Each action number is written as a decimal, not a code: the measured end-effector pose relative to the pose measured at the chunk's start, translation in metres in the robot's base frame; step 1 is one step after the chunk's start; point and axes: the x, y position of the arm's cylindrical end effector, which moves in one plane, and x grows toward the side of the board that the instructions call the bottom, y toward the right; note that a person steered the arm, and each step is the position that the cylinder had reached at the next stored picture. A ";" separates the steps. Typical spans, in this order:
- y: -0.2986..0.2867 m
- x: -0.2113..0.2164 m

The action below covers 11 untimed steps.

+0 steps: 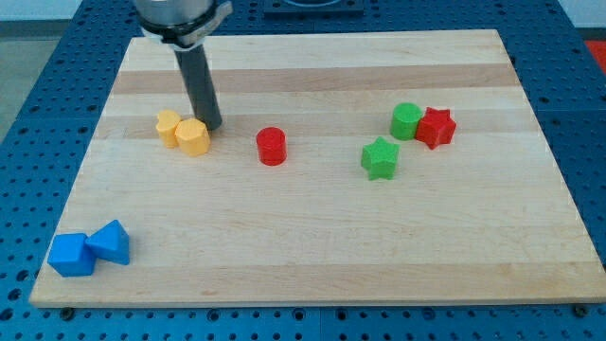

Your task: Push yellow hexagon to the bottom of yellow heart

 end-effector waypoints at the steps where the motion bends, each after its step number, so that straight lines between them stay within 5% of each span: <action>1: -0.002 0.000; 6: 0.036 0.033; 9: -0.038 0.033; 11: 0.002 0.046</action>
